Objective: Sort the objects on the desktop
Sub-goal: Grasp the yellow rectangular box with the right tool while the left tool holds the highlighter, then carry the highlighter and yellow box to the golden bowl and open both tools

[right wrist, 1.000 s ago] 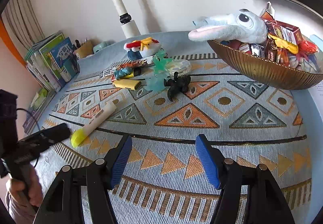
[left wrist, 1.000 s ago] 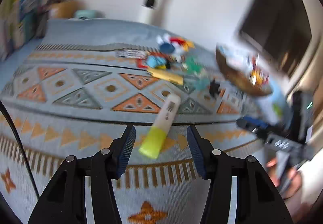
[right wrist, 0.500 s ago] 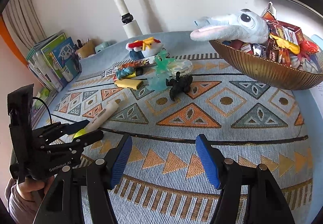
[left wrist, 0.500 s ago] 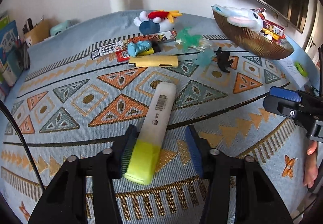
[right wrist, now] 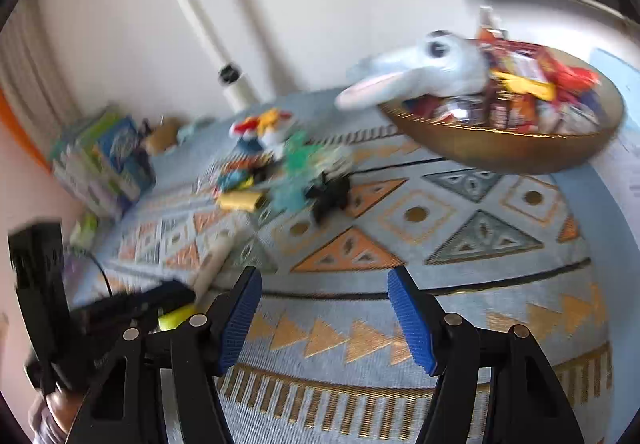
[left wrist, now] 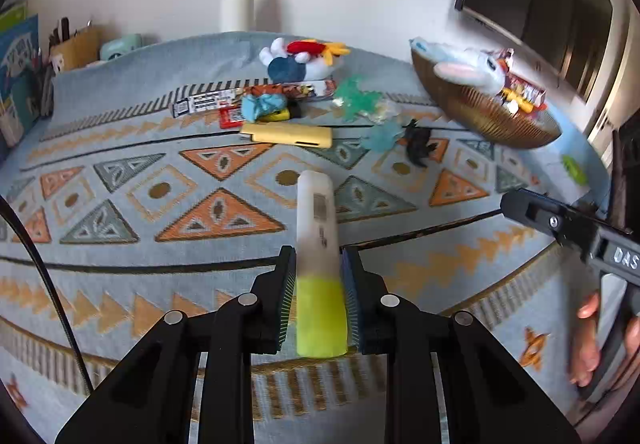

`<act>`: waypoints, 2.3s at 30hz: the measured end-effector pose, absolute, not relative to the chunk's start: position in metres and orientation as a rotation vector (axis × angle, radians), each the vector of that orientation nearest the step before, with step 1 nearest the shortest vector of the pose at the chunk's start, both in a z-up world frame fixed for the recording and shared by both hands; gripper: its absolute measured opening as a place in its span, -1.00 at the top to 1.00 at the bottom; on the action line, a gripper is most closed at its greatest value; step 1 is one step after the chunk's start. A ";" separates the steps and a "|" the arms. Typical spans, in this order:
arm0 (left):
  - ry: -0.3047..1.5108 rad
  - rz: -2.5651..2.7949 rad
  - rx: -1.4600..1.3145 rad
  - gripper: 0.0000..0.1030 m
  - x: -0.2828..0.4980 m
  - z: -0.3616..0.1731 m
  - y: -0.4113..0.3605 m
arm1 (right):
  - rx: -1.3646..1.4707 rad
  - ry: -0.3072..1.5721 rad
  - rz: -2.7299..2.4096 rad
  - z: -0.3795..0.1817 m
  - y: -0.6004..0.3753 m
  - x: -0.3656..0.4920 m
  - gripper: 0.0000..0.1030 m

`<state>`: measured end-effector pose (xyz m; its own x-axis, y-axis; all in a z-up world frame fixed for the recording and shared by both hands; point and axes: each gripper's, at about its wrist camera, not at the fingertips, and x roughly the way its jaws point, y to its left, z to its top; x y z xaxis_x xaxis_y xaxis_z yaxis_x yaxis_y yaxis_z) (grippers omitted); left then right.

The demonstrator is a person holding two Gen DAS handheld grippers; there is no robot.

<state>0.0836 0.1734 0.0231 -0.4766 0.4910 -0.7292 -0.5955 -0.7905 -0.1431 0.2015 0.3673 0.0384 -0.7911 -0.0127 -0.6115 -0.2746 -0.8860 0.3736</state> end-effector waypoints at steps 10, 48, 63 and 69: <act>0.152 2.218 -1.013 0.59 0.101 0.029 0.197 | -0.697 1.192 2.591 0.031 0.435 0.239 -0.25; -0.113 2.425 -1.193 0.59 0.059 0.020 0.088 | -1.582 -0.064 2.883 0.022 0.289 -0.033 -0.26; -0.117 2.419 -1.195 0.59 0.057 0.020 0.088 | -1.504 0.148 2.978 0.027 0.272 0.087 0.54; -0.119 2.420 -1.193 0.59 0.057 0.020 0.088 | -1.387 0.463 3.044 0.036 0.297 0.183 0.55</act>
<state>0.0573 0.0883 0.0198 -0.5330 0.4192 -0.7349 -0.3452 -0.9008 -0.2635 0.1826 0.2970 0.0357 -0.6399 -0.3211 -0.6982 0.0988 -0.9354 0.3396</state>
